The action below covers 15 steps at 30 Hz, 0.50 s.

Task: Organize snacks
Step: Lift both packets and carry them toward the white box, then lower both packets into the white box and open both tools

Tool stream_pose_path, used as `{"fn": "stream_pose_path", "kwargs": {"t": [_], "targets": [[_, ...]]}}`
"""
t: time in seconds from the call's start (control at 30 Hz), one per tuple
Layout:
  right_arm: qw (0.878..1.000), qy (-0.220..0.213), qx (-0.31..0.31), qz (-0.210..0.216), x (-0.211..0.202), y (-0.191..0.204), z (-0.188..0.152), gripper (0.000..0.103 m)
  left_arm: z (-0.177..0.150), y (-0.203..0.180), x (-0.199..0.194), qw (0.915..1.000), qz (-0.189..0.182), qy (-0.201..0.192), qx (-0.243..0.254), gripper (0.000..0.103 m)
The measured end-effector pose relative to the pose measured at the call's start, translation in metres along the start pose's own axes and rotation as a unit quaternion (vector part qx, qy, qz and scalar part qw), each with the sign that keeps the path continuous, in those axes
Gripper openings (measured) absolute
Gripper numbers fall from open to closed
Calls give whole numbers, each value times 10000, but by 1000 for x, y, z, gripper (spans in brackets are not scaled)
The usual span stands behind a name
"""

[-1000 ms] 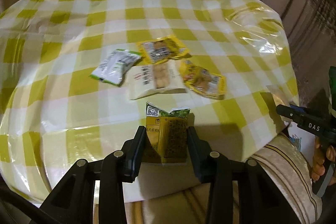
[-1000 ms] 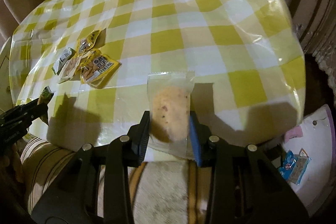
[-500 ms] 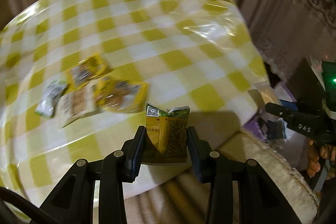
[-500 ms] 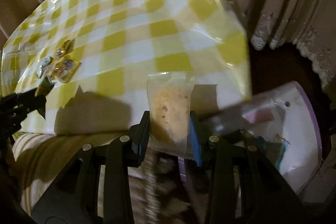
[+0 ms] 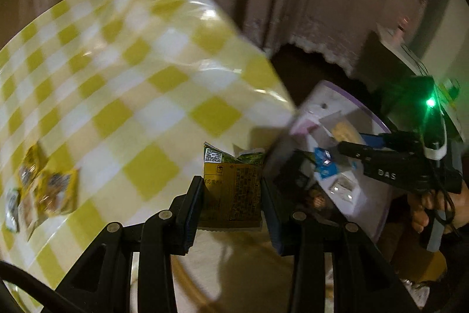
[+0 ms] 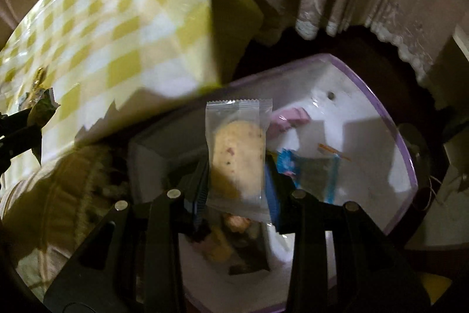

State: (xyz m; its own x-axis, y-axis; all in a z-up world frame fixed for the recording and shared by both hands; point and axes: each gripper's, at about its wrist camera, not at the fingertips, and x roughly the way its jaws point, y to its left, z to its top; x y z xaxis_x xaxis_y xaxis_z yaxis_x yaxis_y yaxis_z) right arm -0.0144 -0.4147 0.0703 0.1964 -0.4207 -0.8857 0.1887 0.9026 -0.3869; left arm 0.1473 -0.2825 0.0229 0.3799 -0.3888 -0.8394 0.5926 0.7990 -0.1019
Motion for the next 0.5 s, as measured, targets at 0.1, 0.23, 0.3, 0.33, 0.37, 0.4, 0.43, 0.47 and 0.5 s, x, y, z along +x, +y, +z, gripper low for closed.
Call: {"fn": "stream_pose_path", "kwargs": {"t": [0.1, 0.23, 0.3, 0.33, 0.37, 0.4, 0.43, 0.47, 0.5], "targets": [[9998, 70, 145, -86, 3, -18, -5, 39, 7, -20, 12, 9995, -182, 114, 212, 40], [9994, 136, 287, -141, 4, -37, -13, 39, 11, -46, 23, 9979, -330, 277, 489, 40], [9991, 170, 346, -154, 4, -45, -17, 39, 12, -56, 28, 9967, -418, 355, 601, 40], [9990, 192, 382, -156, 5, -48, -19, 39, 12, -61, 31, 9958, -478, 411, 658, 40], [9988, 208, 405, -160, 6, -49, -20, 39, 13, -66, 34, 9951, -518, 457, 711, 40], [9987, 227, 437, -161, 6, -51, -22, 39, 13, -72, 36, 9942, -550, 502, 776, 40], [9986, 235, 450, -159, 8, -53, -23, 39, 13, -76, 38, 9936, -572, 529, 823, 40], [9984, 249, 474, -152, 8, -55, -24, 40, 14, -81, 39, 9928, -607, 559, 871, 40], [9983, 256, 496, -140, 7, -56, -25, 40, 14, -84, 41, 9922, -654, 576, 888, 40]]}}
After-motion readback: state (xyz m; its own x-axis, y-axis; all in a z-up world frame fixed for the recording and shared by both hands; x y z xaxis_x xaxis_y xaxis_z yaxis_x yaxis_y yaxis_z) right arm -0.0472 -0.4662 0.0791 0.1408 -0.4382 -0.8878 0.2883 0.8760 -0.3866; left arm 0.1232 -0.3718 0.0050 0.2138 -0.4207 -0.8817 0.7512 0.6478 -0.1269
